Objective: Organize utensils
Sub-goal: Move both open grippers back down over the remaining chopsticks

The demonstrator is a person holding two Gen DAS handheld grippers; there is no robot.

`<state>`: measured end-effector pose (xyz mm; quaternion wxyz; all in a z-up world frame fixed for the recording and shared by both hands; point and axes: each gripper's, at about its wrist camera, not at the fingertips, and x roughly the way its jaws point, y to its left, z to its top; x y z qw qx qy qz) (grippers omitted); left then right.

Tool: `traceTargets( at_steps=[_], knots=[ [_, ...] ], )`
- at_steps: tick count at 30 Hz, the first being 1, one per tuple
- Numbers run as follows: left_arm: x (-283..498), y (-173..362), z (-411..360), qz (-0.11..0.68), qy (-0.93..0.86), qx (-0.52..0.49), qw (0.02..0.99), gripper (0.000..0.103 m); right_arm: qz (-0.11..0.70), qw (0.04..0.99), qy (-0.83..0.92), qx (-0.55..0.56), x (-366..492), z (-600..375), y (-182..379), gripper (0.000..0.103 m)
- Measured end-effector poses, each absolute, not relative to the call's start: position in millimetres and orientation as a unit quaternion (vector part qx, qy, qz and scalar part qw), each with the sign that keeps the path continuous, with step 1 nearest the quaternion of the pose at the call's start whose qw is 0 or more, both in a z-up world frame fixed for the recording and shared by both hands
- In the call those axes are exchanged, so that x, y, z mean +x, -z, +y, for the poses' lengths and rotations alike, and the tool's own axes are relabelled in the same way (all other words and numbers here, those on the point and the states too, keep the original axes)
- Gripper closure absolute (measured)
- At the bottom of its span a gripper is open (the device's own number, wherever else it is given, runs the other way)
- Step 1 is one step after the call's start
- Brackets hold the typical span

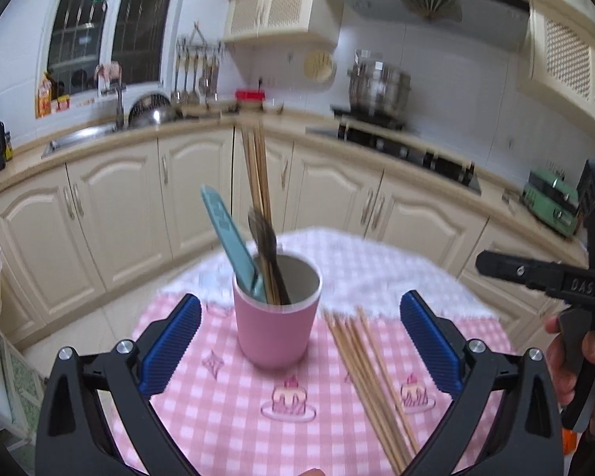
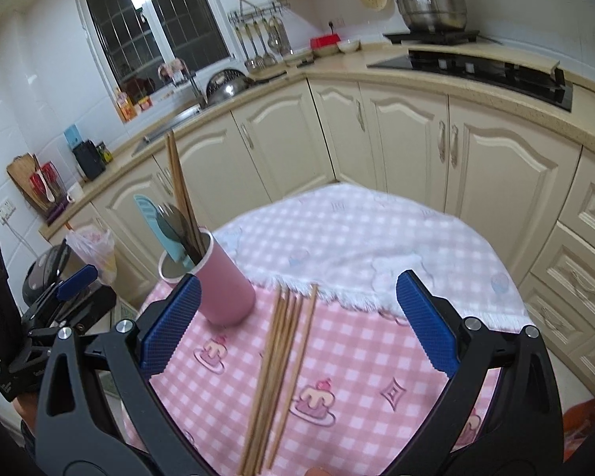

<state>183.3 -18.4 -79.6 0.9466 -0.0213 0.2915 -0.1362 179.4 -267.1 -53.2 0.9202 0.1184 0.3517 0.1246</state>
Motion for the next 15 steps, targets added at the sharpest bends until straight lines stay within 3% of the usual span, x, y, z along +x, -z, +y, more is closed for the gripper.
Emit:
traceTargets(
  at_steps=[15],
  knots=[
    [211, 172, -53, 0.482, 0.128, 0.022, 0.867, 0.005, 0.441, 0.885, -0.126, 0.085, 176, -268, 111, 0.006]
  ],
)
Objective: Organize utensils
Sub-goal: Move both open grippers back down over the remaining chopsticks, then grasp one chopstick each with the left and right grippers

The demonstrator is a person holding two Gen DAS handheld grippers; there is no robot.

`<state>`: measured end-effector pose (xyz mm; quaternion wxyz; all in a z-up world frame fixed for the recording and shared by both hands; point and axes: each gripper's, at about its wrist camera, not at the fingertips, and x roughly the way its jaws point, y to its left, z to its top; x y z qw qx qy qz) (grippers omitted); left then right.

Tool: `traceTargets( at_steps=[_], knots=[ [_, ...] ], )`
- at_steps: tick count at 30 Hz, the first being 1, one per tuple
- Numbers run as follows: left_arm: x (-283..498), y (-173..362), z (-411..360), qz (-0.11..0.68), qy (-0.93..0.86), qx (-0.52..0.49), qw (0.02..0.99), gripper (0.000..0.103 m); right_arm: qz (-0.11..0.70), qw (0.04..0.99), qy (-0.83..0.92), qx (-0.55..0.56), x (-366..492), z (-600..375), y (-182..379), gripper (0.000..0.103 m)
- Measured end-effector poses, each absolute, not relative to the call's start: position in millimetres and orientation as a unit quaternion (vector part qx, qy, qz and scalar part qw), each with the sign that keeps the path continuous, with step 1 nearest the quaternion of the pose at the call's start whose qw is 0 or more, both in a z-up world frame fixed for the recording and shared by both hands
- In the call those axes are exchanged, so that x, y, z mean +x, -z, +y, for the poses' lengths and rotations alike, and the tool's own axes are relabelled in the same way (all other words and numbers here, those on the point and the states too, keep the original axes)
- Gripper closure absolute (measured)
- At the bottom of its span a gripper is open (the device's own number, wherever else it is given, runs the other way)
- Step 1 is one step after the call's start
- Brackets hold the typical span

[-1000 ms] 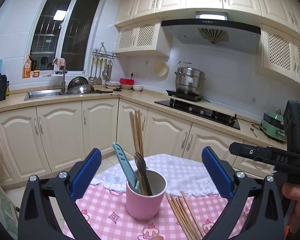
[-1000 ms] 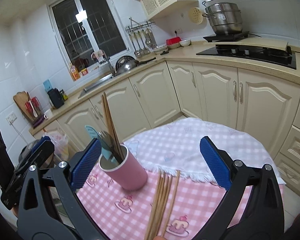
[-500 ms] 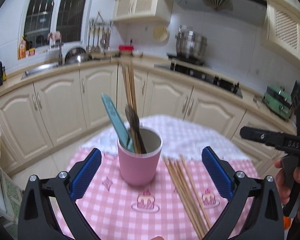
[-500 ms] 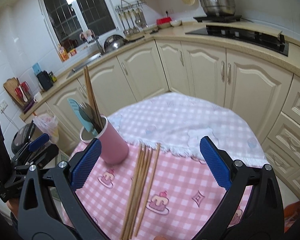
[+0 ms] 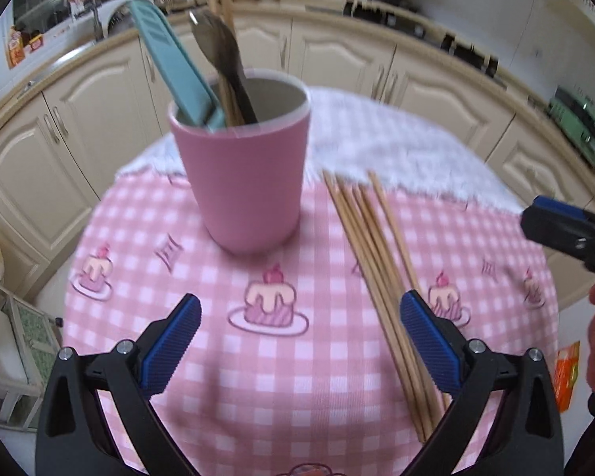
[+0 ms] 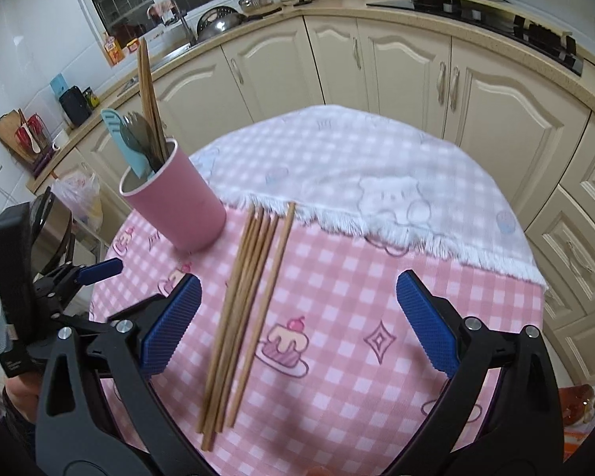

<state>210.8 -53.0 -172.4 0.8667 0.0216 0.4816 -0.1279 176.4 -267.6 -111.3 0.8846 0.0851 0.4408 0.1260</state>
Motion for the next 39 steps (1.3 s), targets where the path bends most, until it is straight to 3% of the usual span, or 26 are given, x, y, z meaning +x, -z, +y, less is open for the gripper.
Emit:
traceTargets(
  at_steps=[19, 33, 34, 36, 39],
  knots=[
    [230, 218, -87, 0.531, 0.098, 0.054, 0.840, 0.005, 0.460, 0.874, -0.114, 0.108, 165, -296, 136, 0.006],
    [245, 223, -78, 0.521, 0.092, 0.063, 0.846, 0.005, 0.522, 0.845, -0.111, 0.030, 199, -239, 172, 0.007],
    [244, 223, -76, 0.520, 0.092, 0.064, 0.847, 0.005, 0.526, 0.842, -0.113, 0.034, 202, -238, 175, 0.008],
    [245, 223, -71, 0.519, 0.092, 0.065, 0.847, 0.005, 0.539, 0.834, -0.113, 0.038, 210, -233, 180, 0.021],
    [243, 224, -69, 0.517, 0.097, 0.066, 0.848, 0.005, 0.547, 0.831, -0.103, 0.012, 216, -224, 181, 0.027]
  ],
)
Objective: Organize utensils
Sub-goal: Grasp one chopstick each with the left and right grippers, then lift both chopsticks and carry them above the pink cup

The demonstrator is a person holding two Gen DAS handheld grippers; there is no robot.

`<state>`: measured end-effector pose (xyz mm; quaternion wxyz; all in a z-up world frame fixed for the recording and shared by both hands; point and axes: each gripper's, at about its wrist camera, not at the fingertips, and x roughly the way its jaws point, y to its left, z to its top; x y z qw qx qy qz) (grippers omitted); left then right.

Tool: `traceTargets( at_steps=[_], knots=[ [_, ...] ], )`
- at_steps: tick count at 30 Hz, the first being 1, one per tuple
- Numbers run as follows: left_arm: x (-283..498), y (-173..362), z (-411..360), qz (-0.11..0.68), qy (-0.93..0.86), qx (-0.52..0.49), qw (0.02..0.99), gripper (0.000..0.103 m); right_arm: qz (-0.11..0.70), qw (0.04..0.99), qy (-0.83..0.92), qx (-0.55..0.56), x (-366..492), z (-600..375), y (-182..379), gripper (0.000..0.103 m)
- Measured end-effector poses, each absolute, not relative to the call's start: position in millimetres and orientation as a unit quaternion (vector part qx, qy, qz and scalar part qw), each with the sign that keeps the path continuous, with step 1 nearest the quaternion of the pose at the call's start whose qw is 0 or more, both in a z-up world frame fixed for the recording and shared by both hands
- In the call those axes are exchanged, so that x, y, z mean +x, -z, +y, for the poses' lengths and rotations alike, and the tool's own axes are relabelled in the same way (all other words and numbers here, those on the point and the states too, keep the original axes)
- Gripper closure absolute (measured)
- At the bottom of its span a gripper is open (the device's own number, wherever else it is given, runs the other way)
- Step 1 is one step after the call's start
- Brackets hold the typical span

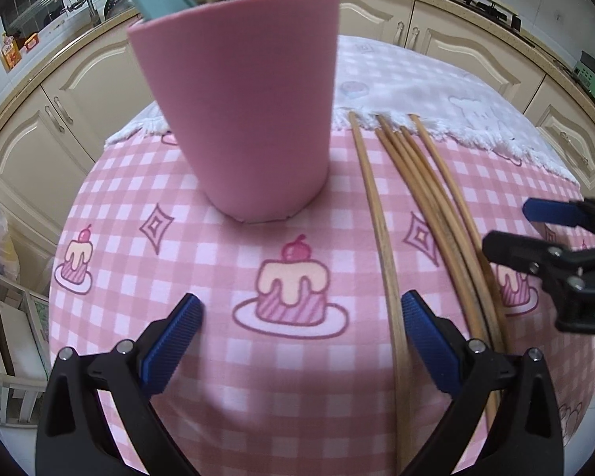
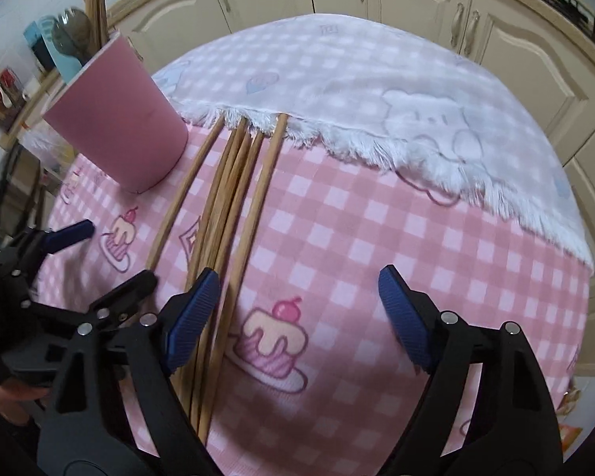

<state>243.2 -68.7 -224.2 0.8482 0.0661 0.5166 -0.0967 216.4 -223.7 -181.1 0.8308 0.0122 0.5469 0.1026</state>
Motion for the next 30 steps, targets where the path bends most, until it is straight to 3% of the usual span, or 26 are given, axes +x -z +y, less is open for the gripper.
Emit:
traceTargets(
  at_steps=[1, 5, 7, 8, 11, 13, 18, 19, 20, 22, 30],
  knots=[
    [244, 224, -68, 0.517, 0.098, 0.069, 0.848, 0.005, 0.549, 0.829, -0.101, 0.009, 218, -221, 181, 0.029],
    [247, 222, -70, 0.516, 0.098, 0.085, 0.847, 0.005, 0.564, 0.819, -0.108, -0.005, 223, -207, 179, 0.056],
    [251, 219, -72, 0.517, 0.099, 0.093, 0.845, 0.005, 0.572, 0.814, -0.105, -0.015, 227, -200, 180, 0.063],
    [252, 218, -74, 0.518, 0.100, 0.096, 0.844, 0.005, 0.574, 0.812, -0.103, -0.020, 227, -198, 179, 0.071],
    [262, 214, -85, 0.525, 0.107, 0.102, 0.838, 0.009, 0.588, 0.802, -0.104, -0.014, 230, -200, 179, 0.076],
    [267, 215, -88, 0.536, 0.112, 0.094, 0.832, 0.028, 0.596, 0.796, -0.105, -0.003, 234, -202, 179, 0.076],
    [279, 215, -99, 0.546, 0.111, 0.077, 0.827, 0.046, 0.604, 0.790, -0.104, -0.007, 246, -195, 180, 0.076],
    [279, 214, -101, 0.545, 0.111, 0.079, 0.827, 0.056, 0.603, 0.791, -0.102, -0.018, 247, -192, 180, 0.077],
    [279, 214, -105, 0.545, 0.116, 0.082, 0.827, 0.062, 0.600, 0.793, -0.099, -0.029, 248, -190, 181, 0.089],
    [277, 213, -108, 0.546, 0.123, 0.083, 0.825, 0.097, 0.598, 0.793, -0.109, -0.029, 248, -190, 181, 0.096],
    [260, 212, -100, 0.541, 0.142, 0.070, 0.826, 0.098, 0.580, 0.800, -0.149, 0.027, 217, -217, 179, 0.097]
  ],
)
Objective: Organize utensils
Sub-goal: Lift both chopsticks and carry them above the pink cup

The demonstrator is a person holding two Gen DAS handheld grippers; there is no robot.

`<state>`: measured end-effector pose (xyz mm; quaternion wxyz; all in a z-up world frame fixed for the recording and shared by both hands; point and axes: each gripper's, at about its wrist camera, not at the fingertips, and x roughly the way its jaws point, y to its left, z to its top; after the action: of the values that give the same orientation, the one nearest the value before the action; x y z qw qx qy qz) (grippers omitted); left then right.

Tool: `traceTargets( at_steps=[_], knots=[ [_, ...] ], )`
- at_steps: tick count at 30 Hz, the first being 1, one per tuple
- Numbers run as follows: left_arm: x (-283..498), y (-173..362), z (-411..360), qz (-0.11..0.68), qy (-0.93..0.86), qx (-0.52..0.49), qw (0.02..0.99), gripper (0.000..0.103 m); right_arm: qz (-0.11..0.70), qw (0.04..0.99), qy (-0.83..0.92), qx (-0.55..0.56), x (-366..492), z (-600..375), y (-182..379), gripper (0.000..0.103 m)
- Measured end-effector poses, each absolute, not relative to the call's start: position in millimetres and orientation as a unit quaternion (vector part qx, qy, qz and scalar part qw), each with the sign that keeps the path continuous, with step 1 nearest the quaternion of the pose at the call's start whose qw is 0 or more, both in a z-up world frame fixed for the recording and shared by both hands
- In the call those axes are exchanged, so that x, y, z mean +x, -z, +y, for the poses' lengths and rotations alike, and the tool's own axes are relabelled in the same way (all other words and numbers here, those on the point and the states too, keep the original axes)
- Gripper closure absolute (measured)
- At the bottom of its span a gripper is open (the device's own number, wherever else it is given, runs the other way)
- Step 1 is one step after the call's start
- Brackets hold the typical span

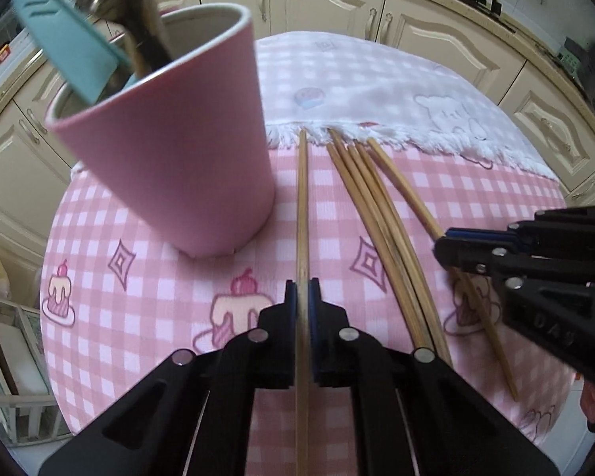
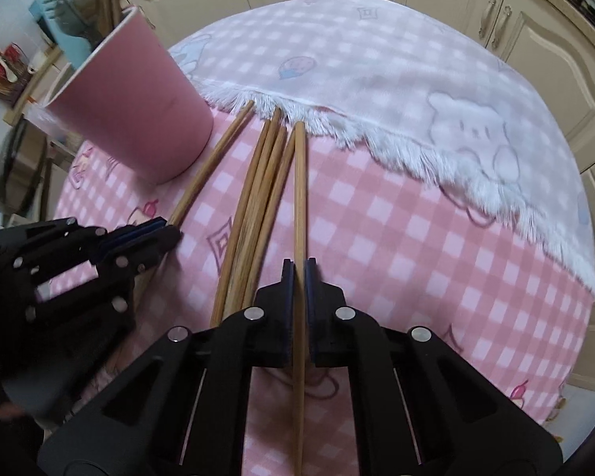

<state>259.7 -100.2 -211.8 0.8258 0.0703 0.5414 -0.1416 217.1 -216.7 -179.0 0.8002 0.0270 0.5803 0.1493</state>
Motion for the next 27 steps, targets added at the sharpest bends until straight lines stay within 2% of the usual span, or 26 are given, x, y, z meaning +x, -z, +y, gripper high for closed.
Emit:
traceTargets(
  at_steps=[8, 19, 27],
  knots=[
    [228, 196, -82, 0.509, 0.178, 0.029, 0.842, 0.098, 0.515, 0.830, -0.195, 0.086, 181, -243, 154, 0.097],
    [182, 132, -54, 0.352, 0.222, -0.011, 0.909, 0.098, 0.381, 0.885, -0.229, 0.136, 147, -249, 93, 0.097],
    [175, 77, -21, 0.241, 0.213, -0.049, 0.945, 0.098, 0.286, 0.918, -0.232, 0.150, 160, -234, 48, 0.097]
  ],
)
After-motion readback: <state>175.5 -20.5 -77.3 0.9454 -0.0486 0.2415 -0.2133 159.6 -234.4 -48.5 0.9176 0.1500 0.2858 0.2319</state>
